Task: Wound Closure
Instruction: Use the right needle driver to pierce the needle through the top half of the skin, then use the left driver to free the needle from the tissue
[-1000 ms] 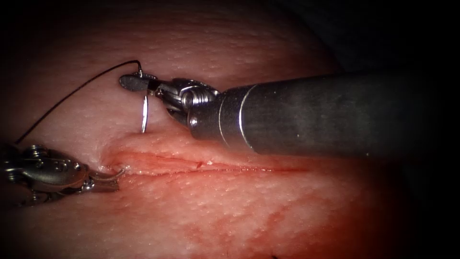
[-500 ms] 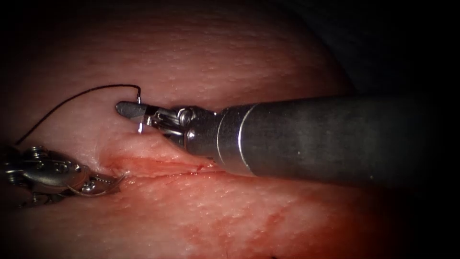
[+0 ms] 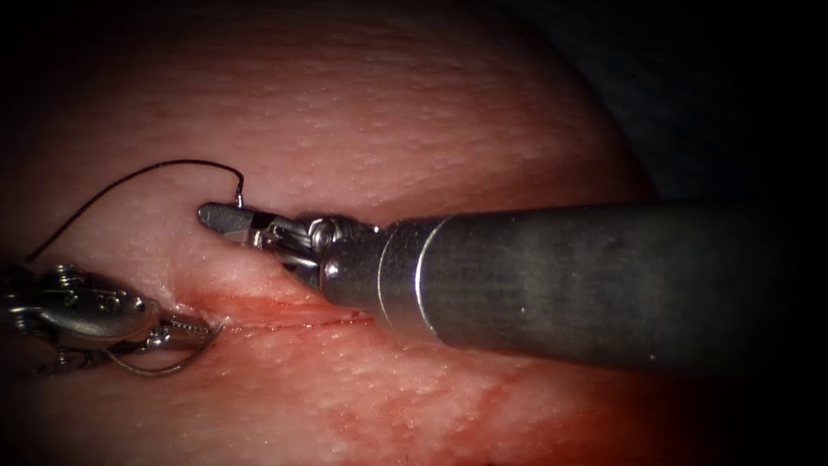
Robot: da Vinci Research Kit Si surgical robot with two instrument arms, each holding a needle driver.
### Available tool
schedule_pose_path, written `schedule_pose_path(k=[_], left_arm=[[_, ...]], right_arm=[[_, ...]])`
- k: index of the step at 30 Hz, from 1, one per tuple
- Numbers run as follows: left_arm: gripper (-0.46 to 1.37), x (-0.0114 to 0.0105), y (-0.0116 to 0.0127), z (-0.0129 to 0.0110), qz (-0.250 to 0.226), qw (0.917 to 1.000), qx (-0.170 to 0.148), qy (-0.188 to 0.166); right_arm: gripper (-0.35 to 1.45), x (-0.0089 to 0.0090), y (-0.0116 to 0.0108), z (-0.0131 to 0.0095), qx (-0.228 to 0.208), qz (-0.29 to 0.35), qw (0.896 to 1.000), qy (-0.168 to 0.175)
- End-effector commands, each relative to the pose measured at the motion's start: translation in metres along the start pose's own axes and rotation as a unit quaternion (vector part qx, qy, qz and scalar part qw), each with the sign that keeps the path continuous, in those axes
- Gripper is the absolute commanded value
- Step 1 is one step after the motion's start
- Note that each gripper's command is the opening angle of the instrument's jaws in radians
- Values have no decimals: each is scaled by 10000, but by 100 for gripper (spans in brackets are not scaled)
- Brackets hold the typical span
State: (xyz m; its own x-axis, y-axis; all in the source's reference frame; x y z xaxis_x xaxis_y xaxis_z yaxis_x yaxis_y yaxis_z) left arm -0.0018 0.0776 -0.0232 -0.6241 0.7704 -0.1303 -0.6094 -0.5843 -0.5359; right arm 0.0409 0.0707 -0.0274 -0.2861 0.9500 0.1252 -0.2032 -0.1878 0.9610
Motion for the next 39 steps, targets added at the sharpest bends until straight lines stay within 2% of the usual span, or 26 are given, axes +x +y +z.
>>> schedule_pose_path(k=[1, 3, 5, 6, 7, 13, 16, 20, 22, 25, 27, 28, 30, 34, 39], left_arm=[[-17, 0, 0, -1, 8, 10000, -26, 7], [-16, 1, 0, -2, 37, 10000, -24, 25], [-15, 1, 0, -3, 66, 10000, -30, 55], [-15, 1, -1, -3, 66, 10000, -20, 62], [-15, 1, -1, -3, 96, 9999, -16, 82], [-9, -3, -4, -7, 164, 9997, 14, 157], [2, -5, -7, -9, 261, 9994, 23, 234], [13, -2, -10, -13, 418, 9982, 1, 421], [16, 2, -10, -13, 543, 9972, -30, 514], [31, 7, -9, -14, 651, 9956, -94, 668], [38, 15, -10, -15, 773, 9927, -168, 915], [38, 15, -10, -15, 773, 9927, -168, 915], [43, 20, -12, -16, 885, 9898, -228, 1090], [34, 21, -13, -13, 1109, 9868, -200, 1164], [31, 20, -10, -6, 1565, 9808, -265, 1132]], right_arm=[[24, 1, 4, -1, -19, -448, 9990, -2], [61, 9, 8, -1, -22, -800, 9968, 17], [89, 19, 13, -2, -32, -1177, 9930, 43], [98, 23, 16, -3, -37, -1322, 9912, 52], [105, 28, 19, -4, -44, -1438, 9896, 63], [120, 51, 30, -13, -67, -1754, 9844, 92], [122, 61, 35, -18, -47, -2302, 9731, 61], [111, 77, 41, -26, 23, -3569, 9341, -5], [103, 82, 43, -32, 75, -3595, 9331, -17], [101, 89, 44, -40, 239, -3580, 9334, -91], [101, 96, 42, -48, 344, -3562, 9337, -131], [101, 96, 42, -48, 344, -3562, 9337, -131], [108, 103, 40, -51, 365, -3542, 9343, -131], [117, 110, 41, -52, 385, -3532, 9346, -150], [115, 112, 43, -53, 524, -3537, 9335, -278]])
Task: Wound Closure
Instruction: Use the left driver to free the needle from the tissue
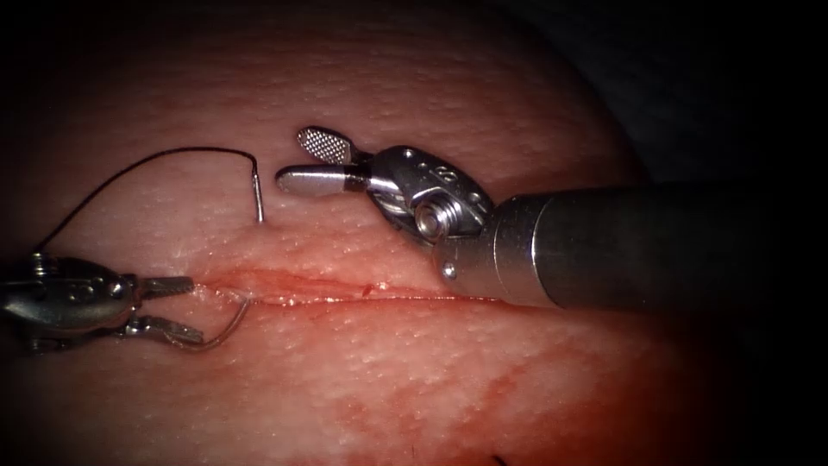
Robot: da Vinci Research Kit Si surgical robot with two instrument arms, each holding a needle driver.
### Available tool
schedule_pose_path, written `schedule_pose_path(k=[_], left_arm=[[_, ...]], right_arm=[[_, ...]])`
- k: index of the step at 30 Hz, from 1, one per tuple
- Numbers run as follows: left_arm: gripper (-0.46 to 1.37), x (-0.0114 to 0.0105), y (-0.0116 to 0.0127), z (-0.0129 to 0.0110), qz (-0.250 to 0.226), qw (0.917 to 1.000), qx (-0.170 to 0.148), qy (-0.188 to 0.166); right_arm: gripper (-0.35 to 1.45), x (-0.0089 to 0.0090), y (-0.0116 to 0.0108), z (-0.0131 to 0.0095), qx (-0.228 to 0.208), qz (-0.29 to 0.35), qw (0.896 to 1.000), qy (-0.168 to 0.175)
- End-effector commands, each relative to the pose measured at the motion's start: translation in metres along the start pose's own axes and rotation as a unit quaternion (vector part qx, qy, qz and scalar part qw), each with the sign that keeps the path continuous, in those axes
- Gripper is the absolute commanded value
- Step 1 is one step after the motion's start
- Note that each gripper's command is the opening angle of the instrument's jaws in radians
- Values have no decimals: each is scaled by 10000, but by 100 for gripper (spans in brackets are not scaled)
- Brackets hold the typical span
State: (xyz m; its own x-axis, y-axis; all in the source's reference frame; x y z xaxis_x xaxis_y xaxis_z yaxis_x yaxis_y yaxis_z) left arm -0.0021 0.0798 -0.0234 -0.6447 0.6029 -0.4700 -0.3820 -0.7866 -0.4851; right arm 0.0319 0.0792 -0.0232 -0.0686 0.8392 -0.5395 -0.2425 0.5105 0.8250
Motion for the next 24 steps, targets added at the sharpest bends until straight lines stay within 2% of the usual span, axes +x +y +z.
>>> schedule_pose_path(k=[1, 6, 11, 16, 24], left_arm=[[30, 1, 1, 2, 160, 9999, -11, -2], [21, 9, 6, 11, 676, 9976, -84, 135], [6, 16, 13, 19, 1236, 9915, -246, 317], [9, 18, 15, 19, 1563, 9859, -278, 521], [23, 29, 18, 19, 1571, 9847, -301, 684]], right_arm=[[115, -1, 1, 0, 98, -11, 9999, -27], [113, -4, 4, 0, 240, -38, 9997, -71], [112, -6, 8, -3, 266, -56, 9996, -69], [111, -5, 12, -9, 296, -61, 9995, -36], [108, -8, 12, -9, 319, -44, 9995, -49]])
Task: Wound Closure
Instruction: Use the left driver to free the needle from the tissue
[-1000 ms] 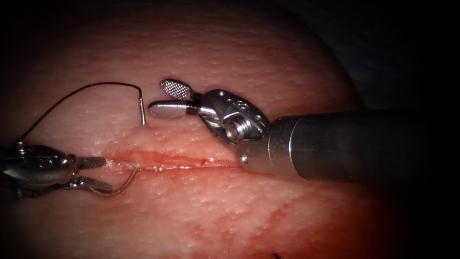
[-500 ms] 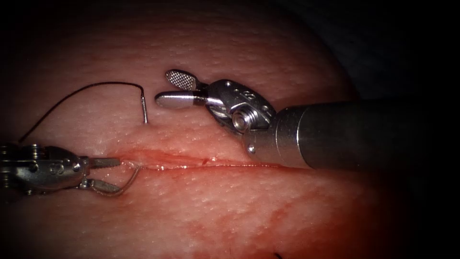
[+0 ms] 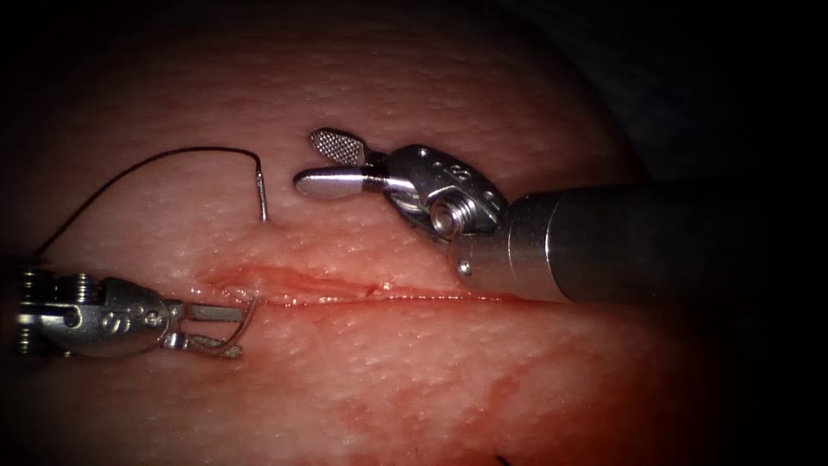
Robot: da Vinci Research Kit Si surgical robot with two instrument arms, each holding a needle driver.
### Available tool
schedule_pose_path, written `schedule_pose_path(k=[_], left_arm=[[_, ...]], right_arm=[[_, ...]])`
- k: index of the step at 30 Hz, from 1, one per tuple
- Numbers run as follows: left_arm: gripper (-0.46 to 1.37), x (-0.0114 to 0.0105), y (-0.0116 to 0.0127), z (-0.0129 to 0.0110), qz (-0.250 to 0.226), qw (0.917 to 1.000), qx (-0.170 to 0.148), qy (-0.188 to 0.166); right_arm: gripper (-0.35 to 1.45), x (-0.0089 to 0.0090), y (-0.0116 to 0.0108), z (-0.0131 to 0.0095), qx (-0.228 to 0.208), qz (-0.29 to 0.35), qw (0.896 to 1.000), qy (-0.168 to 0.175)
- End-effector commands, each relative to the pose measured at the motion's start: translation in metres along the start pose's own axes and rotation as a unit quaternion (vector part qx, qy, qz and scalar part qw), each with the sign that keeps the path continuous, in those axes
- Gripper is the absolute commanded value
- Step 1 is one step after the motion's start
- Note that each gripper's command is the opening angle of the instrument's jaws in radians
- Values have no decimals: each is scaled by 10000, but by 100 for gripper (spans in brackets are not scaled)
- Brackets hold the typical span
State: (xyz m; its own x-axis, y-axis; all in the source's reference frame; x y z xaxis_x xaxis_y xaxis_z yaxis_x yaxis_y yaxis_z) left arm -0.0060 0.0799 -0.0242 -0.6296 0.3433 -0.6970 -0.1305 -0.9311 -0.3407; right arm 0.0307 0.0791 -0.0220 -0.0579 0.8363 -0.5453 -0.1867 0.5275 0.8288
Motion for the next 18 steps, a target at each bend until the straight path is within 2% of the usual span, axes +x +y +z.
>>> schedule_pose_path(k=[1, 5, 10, 16, 18], left_arm=[[26, 3, 1, -2, -31, 10000, 20, 63], [41, 13, 2, -3, -49, 9997, 31, 229], [52, 18, 5, 2, -70, 9996, 58, 253], [52, 21, 5, 6, -80, 9995, 78, 280], [42, 21, 4, 7, -53, 9995, 83, 309]], right_arm=[[108, -1, 0, 0, 47, -3, 10000, -10], [107, -3, 1, -1, 57, -13, 10000, -16], [106, -5, 1, -1, 63, -21, 10000, -20], [106, -7, 0, -1, 67, -25, 10000, -23], [106, -7, 0, -1, 69, -25, 10000, -23]])
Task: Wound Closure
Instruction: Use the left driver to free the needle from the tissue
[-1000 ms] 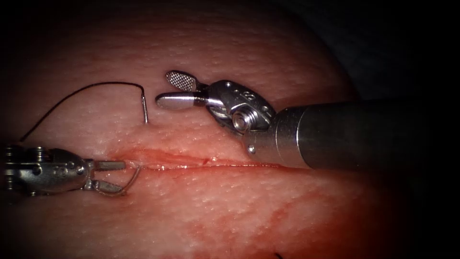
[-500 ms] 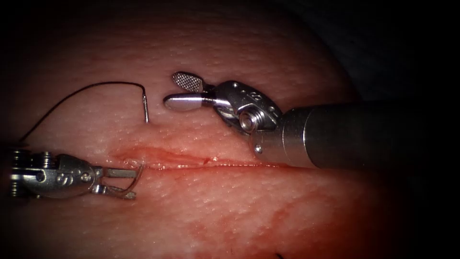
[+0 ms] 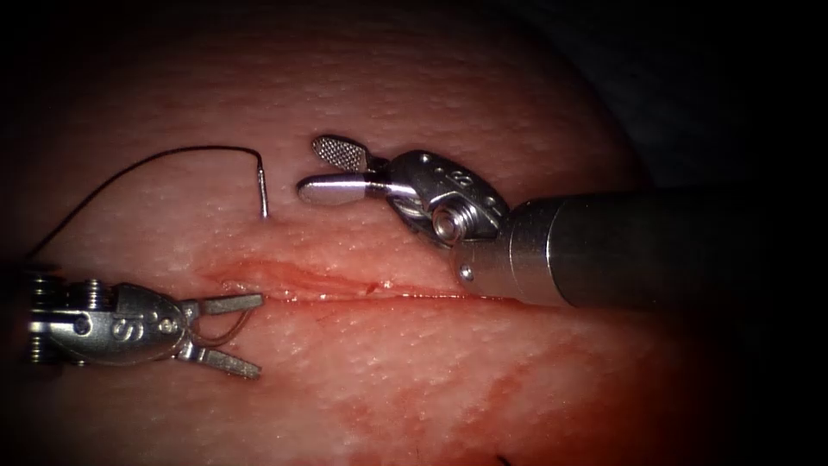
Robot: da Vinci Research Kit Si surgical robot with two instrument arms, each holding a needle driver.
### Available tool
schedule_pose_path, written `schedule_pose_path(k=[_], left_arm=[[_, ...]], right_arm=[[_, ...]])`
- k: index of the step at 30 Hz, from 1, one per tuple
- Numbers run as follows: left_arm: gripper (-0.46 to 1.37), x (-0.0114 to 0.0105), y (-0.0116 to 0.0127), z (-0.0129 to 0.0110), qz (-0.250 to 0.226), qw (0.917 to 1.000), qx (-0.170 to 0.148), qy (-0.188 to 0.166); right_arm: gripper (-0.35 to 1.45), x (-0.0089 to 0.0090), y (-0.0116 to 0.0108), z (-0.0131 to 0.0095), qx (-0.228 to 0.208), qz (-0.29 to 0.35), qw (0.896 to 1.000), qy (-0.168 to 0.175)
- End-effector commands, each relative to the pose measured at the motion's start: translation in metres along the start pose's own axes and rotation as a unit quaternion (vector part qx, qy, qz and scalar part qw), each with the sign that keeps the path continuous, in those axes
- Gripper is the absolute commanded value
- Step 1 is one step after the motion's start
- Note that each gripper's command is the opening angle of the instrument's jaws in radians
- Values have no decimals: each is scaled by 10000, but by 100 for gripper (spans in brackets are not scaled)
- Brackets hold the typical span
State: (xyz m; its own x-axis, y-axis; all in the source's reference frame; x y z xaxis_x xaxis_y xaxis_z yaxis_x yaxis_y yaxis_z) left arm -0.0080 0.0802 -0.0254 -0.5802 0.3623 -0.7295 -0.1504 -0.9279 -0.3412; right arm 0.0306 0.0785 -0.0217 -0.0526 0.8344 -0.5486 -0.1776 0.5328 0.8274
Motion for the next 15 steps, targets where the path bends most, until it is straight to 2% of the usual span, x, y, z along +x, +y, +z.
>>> schedule_pose_path(k=[1, 3, 9, 15], left_arm=[[29, 0, -2, 1, -12, 10000, -10, 7], [-1, -1, -5, 1, -64, 10000, -9, 6], [-35, 0, -9, 0, -242, 9997, 55, 11], [-35, 1, -6, -2, -427, 9991, 50, 7]], right_arm=[[106, 0, 0, 0, 21, -2, 10000, -1], [105, 0, 0, 0, 21, -2, 10000, -1], [105, 0, 0, 0, 21, -2, 10000, 0], [105, 0, -1, 0, 23, 0, 10000, -1]])
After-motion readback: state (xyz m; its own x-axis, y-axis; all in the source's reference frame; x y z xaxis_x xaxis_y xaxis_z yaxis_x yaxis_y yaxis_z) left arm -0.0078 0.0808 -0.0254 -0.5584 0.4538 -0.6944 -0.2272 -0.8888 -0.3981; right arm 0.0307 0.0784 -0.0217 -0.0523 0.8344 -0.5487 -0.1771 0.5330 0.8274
